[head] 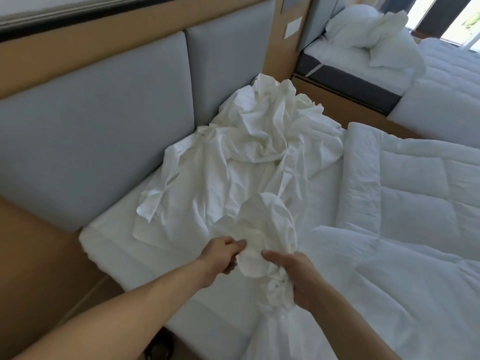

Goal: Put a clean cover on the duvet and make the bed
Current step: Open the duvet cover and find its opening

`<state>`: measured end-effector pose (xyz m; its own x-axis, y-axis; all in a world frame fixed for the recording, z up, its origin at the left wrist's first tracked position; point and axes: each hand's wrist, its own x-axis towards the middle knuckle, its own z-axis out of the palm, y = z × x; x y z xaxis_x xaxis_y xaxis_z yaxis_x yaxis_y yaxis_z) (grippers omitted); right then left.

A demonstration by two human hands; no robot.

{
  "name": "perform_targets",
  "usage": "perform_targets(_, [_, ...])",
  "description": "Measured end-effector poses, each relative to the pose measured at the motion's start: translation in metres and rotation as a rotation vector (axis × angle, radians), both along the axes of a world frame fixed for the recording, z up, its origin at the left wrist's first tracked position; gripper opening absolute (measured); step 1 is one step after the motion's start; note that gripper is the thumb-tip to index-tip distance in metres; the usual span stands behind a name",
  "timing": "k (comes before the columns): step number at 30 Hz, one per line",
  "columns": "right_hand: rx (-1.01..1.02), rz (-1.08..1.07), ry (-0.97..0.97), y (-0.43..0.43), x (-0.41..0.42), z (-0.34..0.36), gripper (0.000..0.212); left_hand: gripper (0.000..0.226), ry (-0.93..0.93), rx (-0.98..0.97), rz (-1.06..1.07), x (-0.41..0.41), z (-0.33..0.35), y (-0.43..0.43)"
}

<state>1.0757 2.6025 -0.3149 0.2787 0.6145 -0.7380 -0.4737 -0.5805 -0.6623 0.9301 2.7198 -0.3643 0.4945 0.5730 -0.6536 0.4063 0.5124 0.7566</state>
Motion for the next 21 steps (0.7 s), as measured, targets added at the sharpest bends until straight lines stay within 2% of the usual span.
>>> perform_targets(3, [-0.118, 0.023, -0.033, -0.006, -0.005, -0.005, 0.037, 0.039, -0.024, 0.131, -0.017, -0.001, 0.01, -0.005])
perform_targets(6, [-0.168, -0.017, -0.023, -0.002, -0.017, -0.009, 0.032, 0.041, -0.067, 0.126, -0.045, -0.004, 0.018, -0.011])
perform_targets(11, [-0.113, -0.193, -0.108, 0.014, -0.038, -0.009, 0.033, 0.034, -0.003, 0.24, -0.301, -0.026, 0.022, -0.006])
perform_targets(15, [-0.051, -0.228, -0.184, 0.016, -0.053, -0.009, 0.027, 0.035, -0.107, 0.235, -0.331, -0.04, 0.03, -0.005])
perform_targets(17, [-0.017, -0.228, -0.154, 0.018, -0.06, -0.003, 0.029, 0.033, -0.173, 0.237, -0.344, -0.046, 0.034, -0.003])
perform_targets(21, [-0.036, -0.085, -0.003, 0.019, -0.07, 0.012, 0.043, 0.034, -0.254, 0.269, -0.356, -0.057, 0.04, 0.005])
